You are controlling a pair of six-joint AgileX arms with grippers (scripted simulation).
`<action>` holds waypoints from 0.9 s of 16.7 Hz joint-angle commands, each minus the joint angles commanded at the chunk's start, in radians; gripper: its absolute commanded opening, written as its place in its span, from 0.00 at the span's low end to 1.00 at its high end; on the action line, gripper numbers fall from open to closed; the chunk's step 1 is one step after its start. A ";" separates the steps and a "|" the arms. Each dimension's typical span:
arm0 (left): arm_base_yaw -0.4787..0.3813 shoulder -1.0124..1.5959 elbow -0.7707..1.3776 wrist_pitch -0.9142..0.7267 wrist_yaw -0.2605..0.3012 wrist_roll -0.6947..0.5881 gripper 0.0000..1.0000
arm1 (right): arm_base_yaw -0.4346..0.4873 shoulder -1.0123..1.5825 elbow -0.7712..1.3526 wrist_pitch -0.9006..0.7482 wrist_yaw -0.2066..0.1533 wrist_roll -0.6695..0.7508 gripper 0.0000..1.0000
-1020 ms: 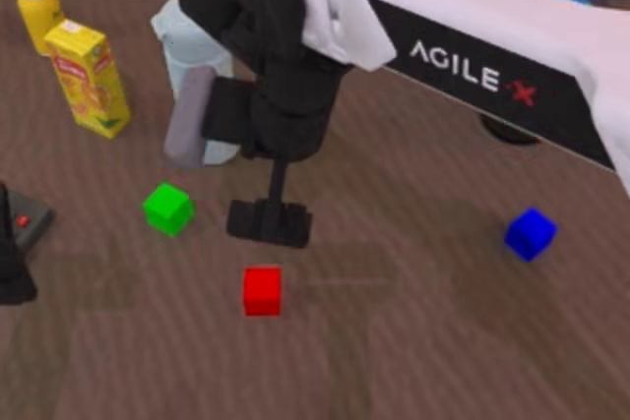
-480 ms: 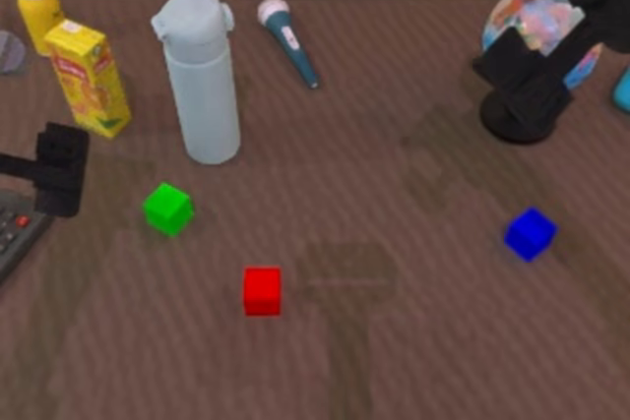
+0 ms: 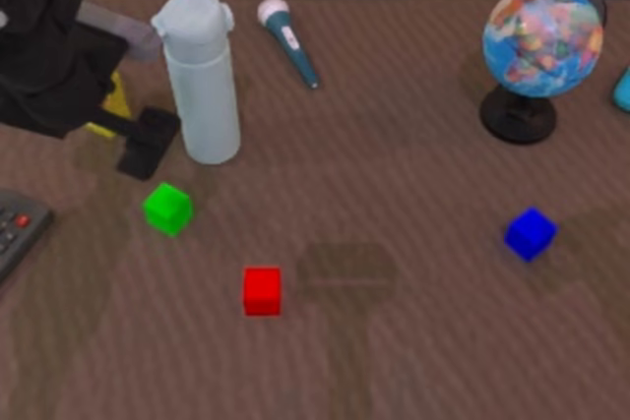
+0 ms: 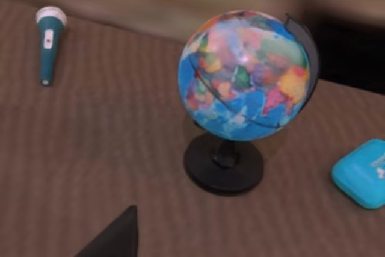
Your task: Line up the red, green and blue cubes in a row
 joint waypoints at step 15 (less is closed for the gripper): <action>-0.049 0.410 0.329 -0.195 -0.002 0.056 1.00 | -0.154 -0.497 -0.481 0.289 0.043 0.138 1.00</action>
